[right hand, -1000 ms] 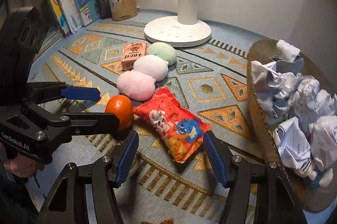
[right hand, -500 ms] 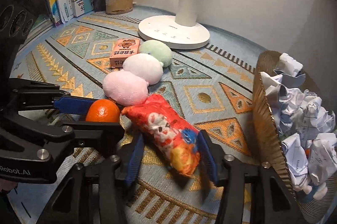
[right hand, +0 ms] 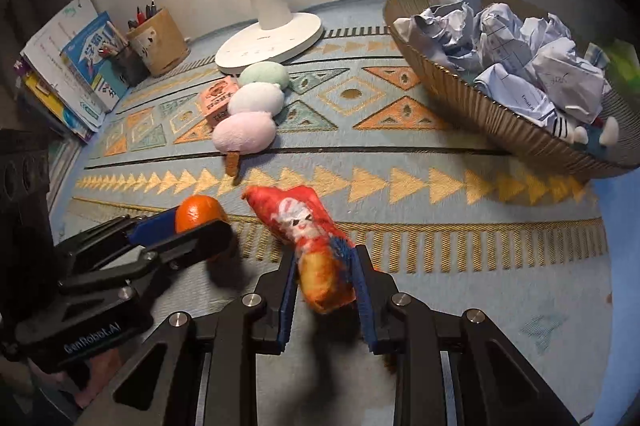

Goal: Organize objects
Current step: 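Grasp the orange with the left tool while the right tool grasps the red snack bag, then carry the orange and snack bag to the bowl and open both tools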

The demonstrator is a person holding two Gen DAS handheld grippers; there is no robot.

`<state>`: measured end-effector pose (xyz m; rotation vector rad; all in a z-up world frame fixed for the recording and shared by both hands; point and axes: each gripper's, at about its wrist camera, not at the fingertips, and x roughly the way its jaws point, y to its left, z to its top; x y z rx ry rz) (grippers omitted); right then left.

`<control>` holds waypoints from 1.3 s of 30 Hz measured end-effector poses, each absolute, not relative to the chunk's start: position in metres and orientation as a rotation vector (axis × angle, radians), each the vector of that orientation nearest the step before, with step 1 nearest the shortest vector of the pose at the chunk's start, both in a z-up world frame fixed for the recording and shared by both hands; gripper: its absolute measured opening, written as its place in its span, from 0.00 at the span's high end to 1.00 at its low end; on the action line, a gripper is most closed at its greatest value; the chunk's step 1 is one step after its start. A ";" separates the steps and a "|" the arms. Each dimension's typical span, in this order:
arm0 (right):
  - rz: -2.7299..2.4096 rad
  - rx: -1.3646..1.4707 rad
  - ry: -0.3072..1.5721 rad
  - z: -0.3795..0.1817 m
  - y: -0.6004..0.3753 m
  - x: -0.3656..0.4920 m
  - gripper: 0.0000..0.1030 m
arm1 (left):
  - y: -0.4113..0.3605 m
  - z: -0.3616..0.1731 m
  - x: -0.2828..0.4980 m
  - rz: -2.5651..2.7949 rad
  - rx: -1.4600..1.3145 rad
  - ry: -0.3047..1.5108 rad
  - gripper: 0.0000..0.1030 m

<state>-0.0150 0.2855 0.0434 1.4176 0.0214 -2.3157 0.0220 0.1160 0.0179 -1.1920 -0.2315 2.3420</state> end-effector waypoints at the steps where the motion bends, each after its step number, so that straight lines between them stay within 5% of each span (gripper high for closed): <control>1: -2.290 1.429 0.025 0.043 0.281 -0.011 0.72 | 0.115 0.018 0.027 2.346 -1.190 -0.218 0.65; 4: -2.292 1.365 0.119 0.046 0.272 0.002 0.58 | 0.103 0.013 0.036 2.358 -1.212 -0.218 0.65; 6: -2.304 1.309 0.215 0.048 0.270 0.008 0.34 | 0.094 0.014 0.040 2.359 -1.215 -0.252 0.65; 9: -2.303 1.245 0.262 0.047 0.269 0.007 0.27 | 0.089 0.016 0.044 2.380 -1.191 -0.253 0.65; 13: -2.254 1.269 0.261 0.028 0.264 -0.005 0.29 | 0.096 0.016 0.047 2.401 -1.169 -0.217 0.65; 17: -2.295 1.244 0.292 0.022 0.260 -0.002 0.57 | 0.099 0.018 0.049 2.428 -1.148 -0.184 0.65; 21: -2.351 1.214 0.329 0.022 0.259 0.007 0.67 | 0.099 0.019 0.050 2.446 -1.139 -0.168 0.65; 28: -2.328 1.196 0.135 0.045 0.282 0.024 0.70 | 0.108 0.035 0.046 2.439 -1.115 -0.172 0.65; 39: -2.705 0.934 -0.105 0.154 0.391 -0.028 0.70 | 0.200 0.133 -0.015 2.449 -0.784 -0.051 0.65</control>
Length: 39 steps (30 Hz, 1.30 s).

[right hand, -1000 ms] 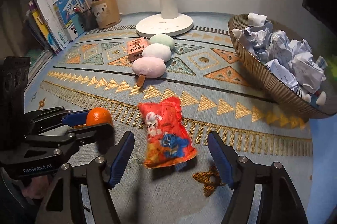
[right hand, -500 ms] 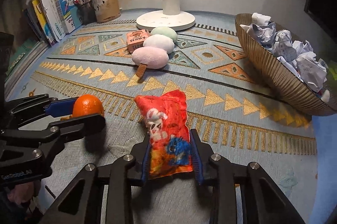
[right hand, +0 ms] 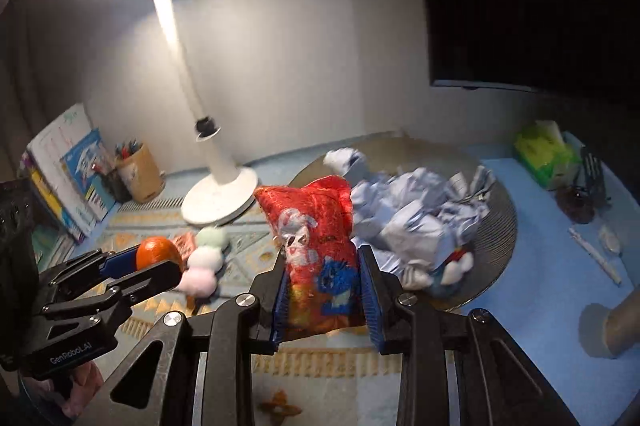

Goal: Organize objects
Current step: 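Carry the orange and snack bag to the bowl and open both tools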

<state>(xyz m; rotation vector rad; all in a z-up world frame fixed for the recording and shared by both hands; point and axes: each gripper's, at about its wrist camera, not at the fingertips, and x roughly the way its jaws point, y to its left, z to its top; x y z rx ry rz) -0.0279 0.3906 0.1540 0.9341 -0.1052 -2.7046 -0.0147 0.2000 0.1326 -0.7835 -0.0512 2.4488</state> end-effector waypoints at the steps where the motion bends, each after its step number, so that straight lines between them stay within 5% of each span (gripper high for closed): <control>1: -2.726 0.927 -0.141 0.160 0.401 -0.036 0.70 | 0.208 0.138 -0.023 2.443 -0.771 -0.061 0.65; 12: -2.894 0.879 -0.406 0.180 0.470 -0.105 0.70 | 0.265 0.157 -0.091 2.404 -0.694 -0.127 0.65; 30: -3.012 0.992 -0.340 0.112 0.480 -0.168 0.70 | 0.303 0.096 -0.146 2.411 -0.856 -0.052 0.63; 31: -3.015 1.003 -0.330 0.110 0.481 -0.169 0.70 | 0.302 0.095 -0.145 2.403 -0.851 -0.053 0.61; 34: -2.975 1.018 -0.375 0.105 0.486 -0.172 0.62 | 0.299 0.095 -0.148 2.350 -0.859 -0.132 0.17; 35: -2.976 1.009 -0.388 0.105 0.487 -0.171 0.52 | 0.294 0.097 -0.147 2.357 -0.844 -0.174 0.04; 36: -2.985 0.994 -0.391 0.105 0.488 -0.169 0.42 | 0.289 0.099 -0.146 2.372 -0.819 -0.205 0.04; 39: -3.004 0.932 -0.387 0.110 0.487 -0.162 0.41 | 0.279 0.104 -0.150 2.372 -0.819 -0.235 0.04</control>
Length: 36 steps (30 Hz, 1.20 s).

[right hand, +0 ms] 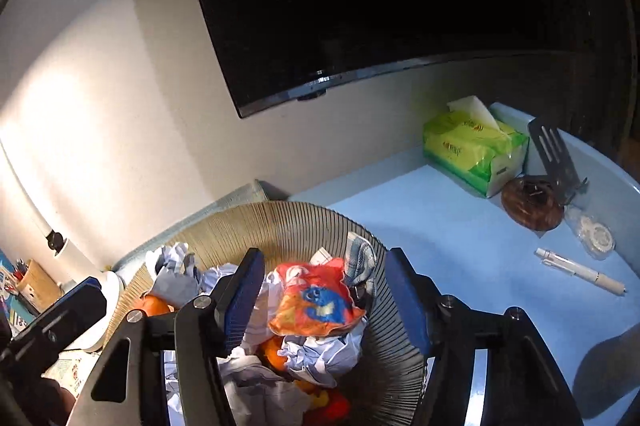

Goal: Organize objects
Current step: 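Carry the orange and snack bag to the bowl and open both tools, then move both tools back toward the pink box and stacked plush toy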

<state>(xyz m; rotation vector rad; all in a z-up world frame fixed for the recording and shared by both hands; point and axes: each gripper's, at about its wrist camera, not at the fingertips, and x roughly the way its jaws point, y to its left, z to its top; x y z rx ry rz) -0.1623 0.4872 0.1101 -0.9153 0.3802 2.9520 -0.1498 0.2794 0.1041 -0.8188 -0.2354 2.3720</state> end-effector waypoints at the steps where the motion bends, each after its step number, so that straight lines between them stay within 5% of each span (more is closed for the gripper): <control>1: 2.955 -0.908 0.376 0.111 0.486 -0.162 0.41 | 0.276 0.105 -0.150 2.379 -0.815 -0.255 0.04; 10: 2.947 -0.941 0.418 0.104 0.484 -0.165 0.38 | 0.272 0.107 -0.150 2.350 -0.828 -0.271 0.04; 19: 2.982 -0.588 0.442 0.125 0.495 -0.134 0.32 | 0.262 0.152 -0.103 2.398 -0.700 -0.230 0.04; 27: 3.024 -0.605 0.351 0.127 0.463 -0.115 0.32 | 0.214 0.158 -0.051 2.710 -0.701 0.029 0.04; 36: 3.139 -0.668 0.361 0.138 0.419 -0.062 0.32 | 0.154 0.172 -0.009 2.787 -0.679 -0.023 0.04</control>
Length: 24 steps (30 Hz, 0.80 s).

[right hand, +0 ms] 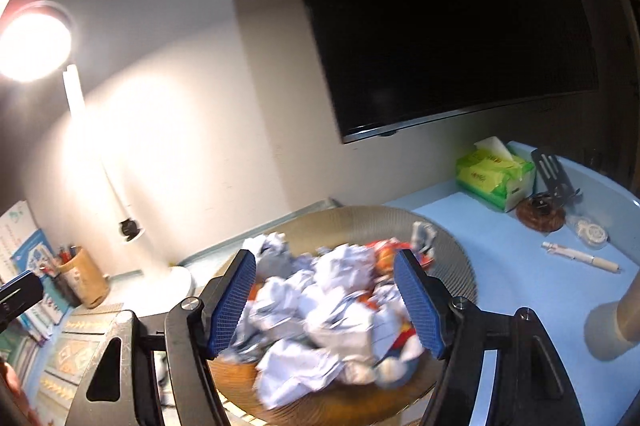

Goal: Organize objects
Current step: 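Move both tools back toward the pink box and stacked plush toy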

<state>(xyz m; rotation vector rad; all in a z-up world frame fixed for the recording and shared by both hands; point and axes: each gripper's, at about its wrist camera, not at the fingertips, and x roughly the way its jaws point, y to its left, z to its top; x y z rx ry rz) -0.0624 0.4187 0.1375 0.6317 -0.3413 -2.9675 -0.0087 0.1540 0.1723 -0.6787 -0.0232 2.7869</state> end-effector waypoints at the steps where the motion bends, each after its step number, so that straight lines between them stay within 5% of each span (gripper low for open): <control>1: -2.944 0.633 -0.335 0.140 0.411 -0.057 0.32 | 0.151 0.173 -0.005 2.793 -0.674 -0.026 0.04; 14: -2.692 0.689 -0.108 0.138 0.288 -0.015 0.23 | 0.069 0.177 0.040 2.952 -0.728 0.058 0.04; 24: -2.445 1.165 -0.002 0.079 0.221 -0.050 0.21 | 0.011 0.117 0.006 2.885 -1.066 -0.010 0.01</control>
